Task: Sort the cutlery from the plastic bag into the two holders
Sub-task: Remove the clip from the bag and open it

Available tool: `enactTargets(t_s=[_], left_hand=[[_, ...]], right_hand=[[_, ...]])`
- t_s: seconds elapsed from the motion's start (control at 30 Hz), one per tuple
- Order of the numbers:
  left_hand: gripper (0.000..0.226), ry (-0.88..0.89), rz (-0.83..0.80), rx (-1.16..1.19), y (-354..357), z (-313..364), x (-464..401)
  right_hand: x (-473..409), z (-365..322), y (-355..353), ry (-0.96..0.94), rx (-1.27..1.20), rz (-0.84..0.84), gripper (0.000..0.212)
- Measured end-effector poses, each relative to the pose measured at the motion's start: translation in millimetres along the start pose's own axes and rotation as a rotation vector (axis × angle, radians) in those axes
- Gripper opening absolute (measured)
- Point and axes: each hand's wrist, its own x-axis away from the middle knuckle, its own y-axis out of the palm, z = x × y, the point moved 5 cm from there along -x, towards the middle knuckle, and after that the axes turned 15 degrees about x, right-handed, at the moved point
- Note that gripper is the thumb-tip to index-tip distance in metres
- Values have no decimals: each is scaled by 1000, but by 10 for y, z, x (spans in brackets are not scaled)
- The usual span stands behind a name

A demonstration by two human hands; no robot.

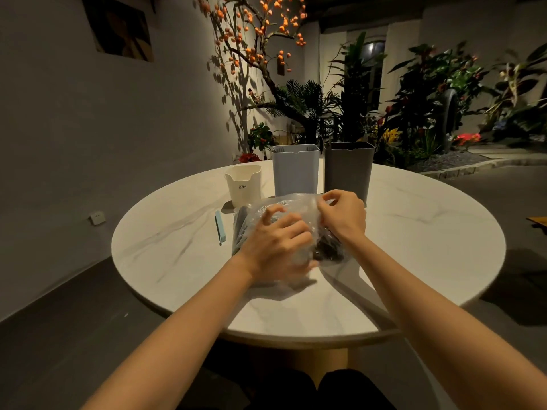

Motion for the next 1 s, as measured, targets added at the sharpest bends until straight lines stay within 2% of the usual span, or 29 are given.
enactTargets(t_s=[0.1, 0.2, 0.27, 0.33, 0.43, 0.53, 0.63, 0.77, 0.83, 0.93, 1.0], left_hand=[[11, -189, 90, -11, -22, -107, 17], [39, -342, 157, 19, -10, -236, 73], [39, -293, 159, 37, -28, -243, 67], [30, -153, 147, 33, -66, -172, 55], [22, 16, 85, 40, -90, -34, 1], [20, 4, 6, 128, -106, 3, -37], [29, -16, -32, 149, -98, 19, -68], [28, -131, -123, 110, -36, -97, 25], [30, -230, -152, 92, -11, -188, 123], [23, -357, -144, 39, -24, -242, 186], [21, -431, -87, 16, -52, -258, 166]], right_hand=[[48, -50, 31, -40, -201, -19, 12], [146, -133, 24, -185, -225, -11, 14], [225, -196, 35, -322, -161, -44, 11], [277, -225, 49, -429, -159, -84, 11], [268, -221, 114, -480, -108, -189, 29], [252, -178, 216, -504, 164, -253, 33], [319, -139, 273, -568, 356, -283, 50], [345, -96, 277, -599, 395, -295, 59], [318, -84, 222, -589, 308, -258, 47], [259, -49, 89, -565, 226, -67, 14], [249, -51, 20, -500, 257, 21, 13]])
